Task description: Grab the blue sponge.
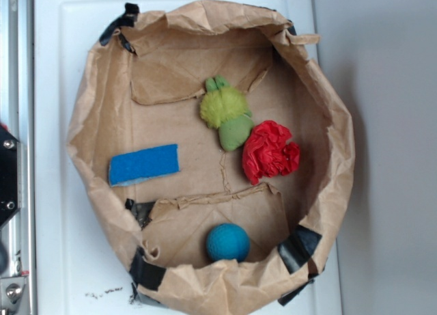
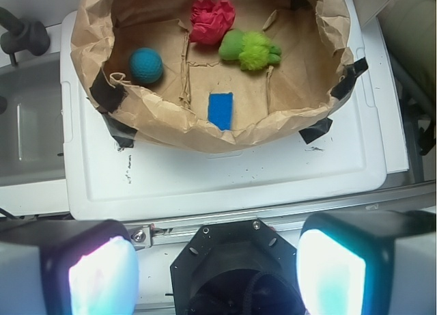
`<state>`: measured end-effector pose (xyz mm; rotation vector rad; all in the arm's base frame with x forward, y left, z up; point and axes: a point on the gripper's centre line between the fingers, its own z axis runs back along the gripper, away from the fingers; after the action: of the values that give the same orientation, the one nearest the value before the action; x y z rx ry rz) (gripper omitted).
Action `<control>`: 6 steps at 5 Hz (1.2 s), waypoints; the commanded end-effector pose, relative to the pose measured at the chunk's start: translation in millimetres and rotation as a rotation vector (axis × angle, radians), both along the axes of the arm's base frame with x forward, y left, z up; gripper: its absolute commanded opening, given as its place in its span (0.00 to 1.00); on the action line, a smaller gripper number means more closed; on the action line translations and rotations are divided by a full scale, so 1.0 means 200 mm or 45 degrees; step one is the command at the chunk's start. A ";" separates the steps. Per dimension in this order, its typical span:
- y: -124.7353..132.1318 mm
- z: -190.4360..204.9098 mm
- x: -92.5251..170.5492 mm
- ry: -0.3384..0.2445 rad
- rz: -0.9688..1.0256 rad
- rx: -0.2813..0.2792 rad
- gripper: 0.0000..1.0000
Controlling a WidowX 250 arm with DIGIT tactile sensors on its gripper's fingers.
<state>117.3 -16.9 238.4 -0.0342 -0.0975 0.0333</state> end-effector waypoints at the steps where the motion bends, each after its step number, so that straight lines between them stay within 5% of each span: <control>1: 0.00 0.00 0.00 0.000 0.000 0.000 1.00; 2: 0.02 -0.07 0.18 -0.030 0.012 0.006 1.00; 3: 0.07 -0.12 0.37 -0.048 -0.091 -0.081 1.00; 4: 0.19 -0.17 0.58 -0.068 0.065 0.041 1.00; 6: 0.19 -0.17 0.58 -0.068 0.065 0.041 1.00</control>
<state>228.1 15.1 190.2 -0.0067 -0.0970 0.0671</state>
